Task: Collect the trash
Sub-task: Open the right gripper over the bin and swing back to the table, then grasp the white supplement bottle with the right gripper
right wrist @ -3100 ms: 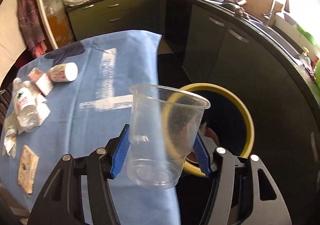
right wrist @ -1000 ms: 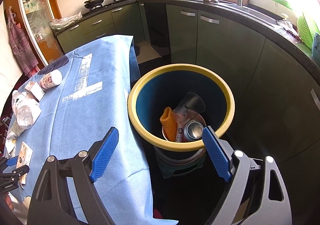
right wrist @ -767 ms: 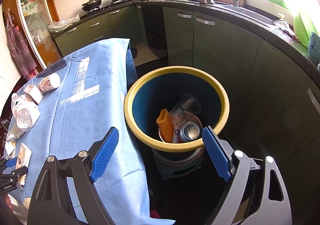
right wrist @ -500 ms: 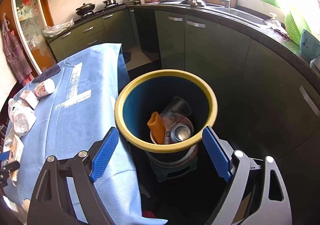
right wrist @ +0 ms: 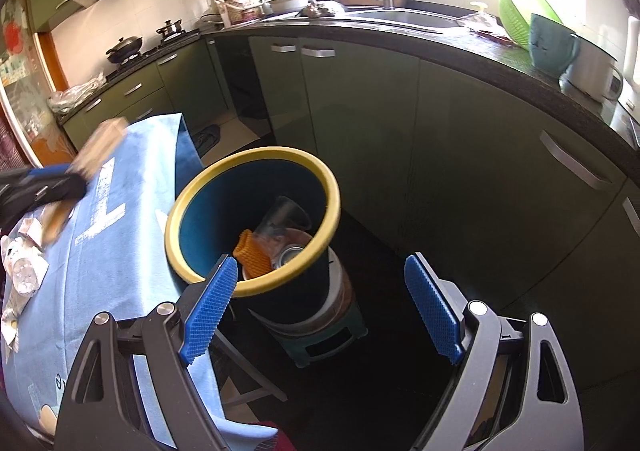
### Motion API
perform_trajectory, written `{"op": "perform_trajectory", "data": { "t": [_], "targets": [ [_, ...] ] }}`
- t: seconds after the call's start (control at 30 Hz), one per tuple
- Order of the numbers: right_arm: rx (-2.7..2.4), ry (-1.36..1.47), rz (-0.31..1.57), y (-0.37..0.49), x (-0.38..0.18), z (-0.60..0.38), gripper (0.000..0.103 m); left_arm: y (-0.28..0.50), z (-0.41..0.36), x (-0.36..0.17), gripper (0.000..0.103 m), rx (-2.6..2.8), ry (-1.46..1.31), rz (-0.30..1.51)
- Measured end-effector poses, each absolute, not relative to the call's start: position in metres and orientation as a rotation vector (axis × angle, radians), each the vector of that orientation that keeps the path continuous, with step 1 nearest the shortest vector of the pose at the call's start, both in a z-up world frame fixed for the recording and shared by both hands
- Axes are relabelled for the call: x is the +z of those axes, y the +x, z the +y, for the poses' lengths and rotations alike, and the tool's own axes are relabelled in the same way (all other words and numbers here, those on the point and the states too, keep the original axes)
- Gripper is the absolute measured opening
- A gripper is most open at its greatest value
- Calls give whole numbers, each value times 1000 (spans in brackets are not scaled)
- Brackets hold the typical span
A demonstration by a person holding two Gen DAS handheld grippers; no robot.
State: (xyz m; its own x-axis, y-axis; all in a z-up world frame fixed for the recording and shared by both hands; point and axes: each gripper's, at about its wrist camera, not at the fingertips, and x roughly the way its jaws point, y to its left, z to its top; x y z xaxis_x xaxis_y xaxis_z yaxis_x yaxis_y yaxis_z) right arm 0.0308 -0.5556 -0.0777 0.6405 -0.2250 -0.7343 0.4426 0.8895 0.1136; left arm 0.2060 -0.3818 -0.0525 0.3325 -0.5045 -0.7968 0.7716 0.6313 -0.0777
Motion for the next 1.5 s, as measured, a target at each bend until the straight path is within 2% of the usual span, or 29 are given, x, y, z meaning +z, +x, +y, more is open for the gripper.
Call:
{"op": "perform_trajectory", "data": {
  "t": [0.23,0.4,0.67,0.97,1.2,1.33,1.5],
  "targets": [
    [-411,321,797,17,-81,-573,85,250,-453,-93,59,-793,367,932],
    [-397,322,808,17,-85,-574,85,248,-439,-83,60,-772,325,919],
    [-321,309,820,33,-86,-558,85,194,-341,-32,66,-797,227,839],
    [-50,115,853,79,-60,-476,86,140,-184,-19,70,-618,169,747],
    [313,-157,826,159,-42,-363,86,133,-64,-21,73,-403,88,731],
    [516,-300,789,211,-45,-297,86,131,-32,-30,73,-351,70,757],
    [651,-447,836,284,-72,-245,85,131,-11,-35,73,-317,57,768]
  ]
}}
